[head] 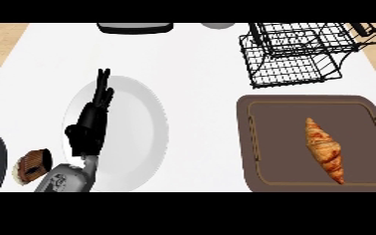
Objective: Pick the croissant from the tray and place it in the tiered basket
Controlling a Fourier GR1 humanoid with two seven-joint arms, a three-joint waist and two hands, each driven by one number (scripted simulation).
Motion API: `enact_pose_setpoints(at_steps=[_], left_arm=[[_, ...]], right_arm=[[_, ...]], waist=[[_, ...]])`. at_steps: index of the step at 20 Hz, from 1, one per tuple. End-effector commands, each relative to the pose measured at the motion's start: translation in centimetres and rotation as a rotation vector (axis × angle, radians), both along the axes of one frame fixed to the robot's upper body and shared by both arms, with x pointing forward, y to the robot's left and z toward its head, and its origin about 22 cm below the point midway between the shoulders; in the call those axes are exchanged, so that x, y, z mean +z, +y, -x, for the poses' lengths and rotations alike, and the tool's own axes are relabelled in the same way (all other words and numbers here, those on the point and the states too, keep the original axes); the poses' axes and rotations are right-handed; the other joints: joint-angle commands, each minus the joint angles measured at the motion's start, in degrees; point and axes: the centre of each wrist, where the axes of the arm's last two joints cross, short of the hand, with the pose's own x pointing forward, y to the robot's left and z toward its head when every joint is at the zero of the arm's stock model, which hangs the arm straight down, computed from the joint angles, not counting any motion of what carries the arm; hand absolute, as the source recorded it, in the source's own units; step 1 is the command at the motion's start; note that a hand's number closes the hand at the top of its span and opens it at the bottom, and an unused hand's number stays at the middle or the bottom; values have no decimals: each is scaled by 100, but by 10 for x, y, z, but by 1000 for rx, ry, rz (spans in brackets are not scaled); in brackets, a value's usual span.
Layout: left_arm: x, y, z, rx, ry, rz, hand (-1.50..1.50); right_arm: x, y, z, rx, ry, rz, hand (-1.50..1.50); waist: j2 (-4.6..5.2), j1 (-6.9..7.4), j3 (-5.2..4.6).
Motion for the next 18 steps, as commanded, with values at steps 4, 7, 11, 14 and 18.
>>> enact_pose_setpoints(at_steps=[4, 7, 11, 14, 18], left_arm=[[-5, 0, 3, 2, 8, -3, 0], [3, -20, -3, -19, -10, 10, 0], [2, 0, -6, 12, -14, 7, 0], [8, -8, -7, -16, -15, -6, 0], [30, -8, -1, 15, -16, 7, 0]], right_arm=[[96, 77, 37, 185, -273, 577, -150], [82, 108, 46, 210, -340, 717, -150], [58, 139, 67, 233, -393, 826, -150], [28, 158, 72, 239, -389, 867, -150], [18, 156, 74, 227, -375, 895, -150]], waist=[[-29, 16, -5], [27, 47, 14], [16, -17, -5], [31, 64, -10], [26, 95, -10]])
